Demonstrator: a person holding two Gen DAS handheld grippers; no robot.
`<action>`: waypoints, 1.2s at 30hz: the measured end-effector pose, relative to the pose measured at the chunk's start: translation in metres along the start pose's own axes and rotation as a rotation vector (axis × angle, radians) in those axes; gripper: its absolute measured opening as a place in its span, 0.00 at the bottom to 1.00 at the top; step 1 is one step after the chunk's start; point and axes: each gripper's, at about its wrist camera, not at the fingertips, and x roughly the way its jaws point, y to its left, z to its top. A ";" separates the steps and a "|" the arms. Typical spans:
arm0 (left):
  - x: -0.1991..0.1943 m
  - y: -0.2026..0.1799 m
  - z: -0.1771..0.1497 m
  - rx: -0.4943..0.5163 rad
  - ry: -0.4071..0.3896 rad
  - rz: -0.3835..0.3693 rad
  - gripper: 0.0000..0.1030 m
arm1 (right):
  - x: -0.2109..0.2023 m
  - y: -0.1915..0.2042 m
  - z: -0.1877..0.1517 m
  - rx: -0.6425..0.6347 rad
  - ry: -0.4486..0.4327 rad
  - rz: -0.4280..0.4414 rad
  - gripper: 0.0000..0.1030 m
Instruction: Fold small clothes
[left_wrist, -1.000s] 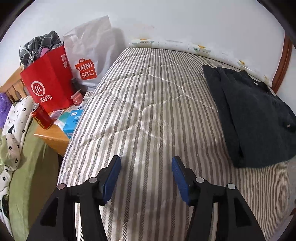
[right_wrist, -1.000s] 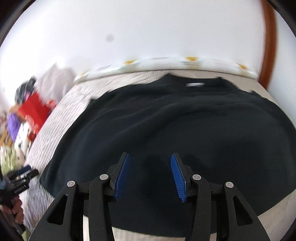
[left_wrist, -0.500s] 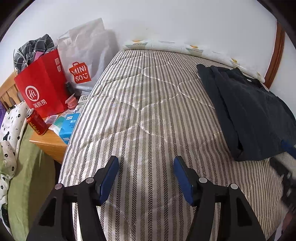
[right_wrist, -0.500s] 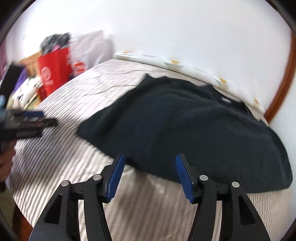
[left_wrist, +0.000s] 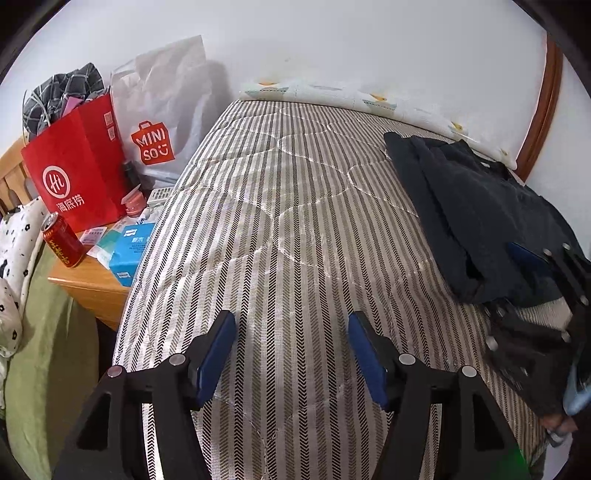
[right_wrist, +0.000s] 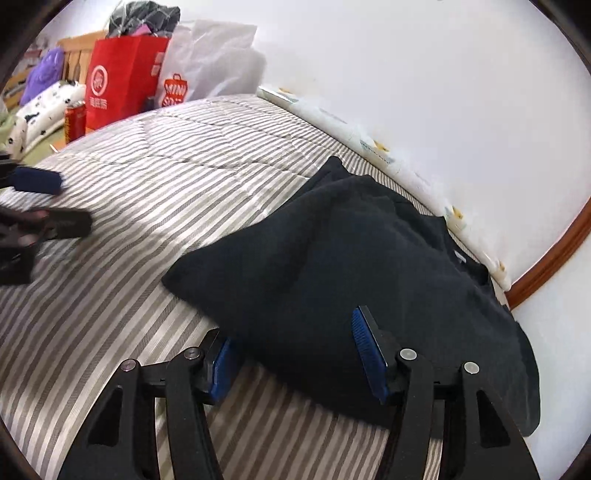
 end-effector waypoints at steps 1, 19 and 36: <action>0.000 0.000 0.000 -0.002 0.003 0.000 0.60 | 0.005 -0.002 0.005 0.010 0.001 0.005 0.56; -0.007 -0.085 0.033 0.037 -0.019 -0.022 0.60 | -0.034 -0.194 0.000 0.446 -0.211 0.303 0.12; 0.006 -0.263 0.055 0.239 -0.064 -0.310 0.60 | 0.011 -0.460 -0.239 1.034 -0.138 0.123 0.12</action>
